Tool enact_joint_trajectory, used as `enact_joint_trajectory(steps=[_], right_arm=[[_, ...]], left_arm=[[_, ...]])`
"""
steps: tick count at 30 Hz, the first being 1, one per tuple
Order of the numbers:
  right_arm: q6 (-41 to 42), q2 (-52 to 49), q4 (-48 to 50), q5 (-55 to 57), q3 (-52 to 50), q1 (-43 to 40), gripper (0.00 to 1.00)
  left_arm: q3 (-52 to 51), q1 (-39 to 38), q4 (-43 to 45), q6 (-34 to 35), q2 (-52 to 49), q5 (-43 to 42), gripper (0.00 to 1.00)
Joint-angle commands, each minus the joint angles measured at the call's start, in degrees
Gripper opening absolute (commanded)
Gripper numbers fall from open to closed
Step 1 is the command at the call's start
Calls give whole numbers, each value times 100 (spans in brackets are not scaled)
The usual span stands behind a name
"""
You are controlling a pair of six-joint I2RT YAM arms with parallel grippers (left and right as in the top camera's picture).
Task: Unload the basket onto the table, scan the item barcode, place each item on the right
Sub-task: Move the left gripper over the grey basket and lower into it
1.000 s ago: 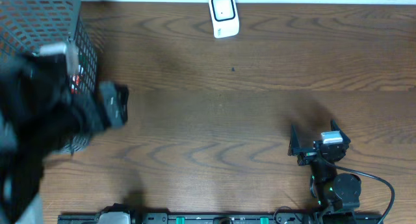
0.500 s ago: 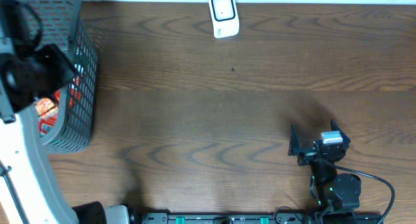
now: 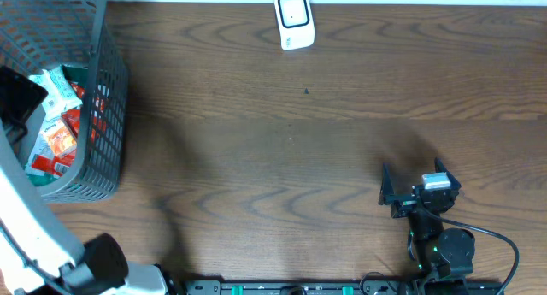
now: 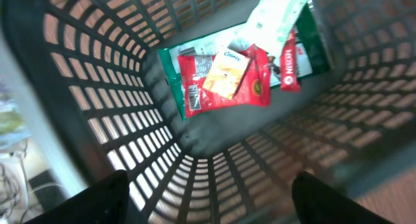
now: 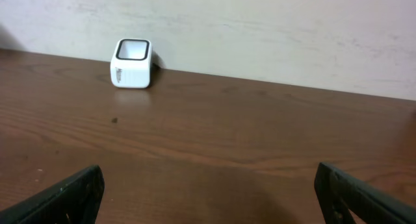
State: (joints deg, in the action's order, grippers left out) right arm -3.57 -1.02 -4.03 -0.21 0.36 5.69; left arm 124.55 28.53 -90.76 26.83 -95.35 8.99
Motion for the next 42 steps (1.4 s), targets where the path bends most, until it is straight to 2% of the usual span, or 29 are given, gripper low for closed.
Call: enact_joint_trajectory(steps=[1, 7, 21, 24, 30, 42], right_arm=[[-33, 26, -24, 33, -4, -9, 99], [-33, 26, -24, 35, -4, -9, 99], [-33, 26, -24, 33, -4, -9, 99], [-33, 26, -24, 35, -4, -9, 99], [-33, 26, -24, 35, -4, -9, 99], [-33, 26, -24, 35, -4, -9, 99]], left_arm=[[-48, 83, 76, -184, -483, 72, 85], [-48, 83, 155, -321, -1163, 74, 92], [-48, 262, 387, -343, -2404, 72, 93], [-48, 269, 470, -341, -2649, 70, 88], [-59, 258, 625, -341, -3088, 52, 69], [-57, 278, 907, -387, -3388, 52, 70]])
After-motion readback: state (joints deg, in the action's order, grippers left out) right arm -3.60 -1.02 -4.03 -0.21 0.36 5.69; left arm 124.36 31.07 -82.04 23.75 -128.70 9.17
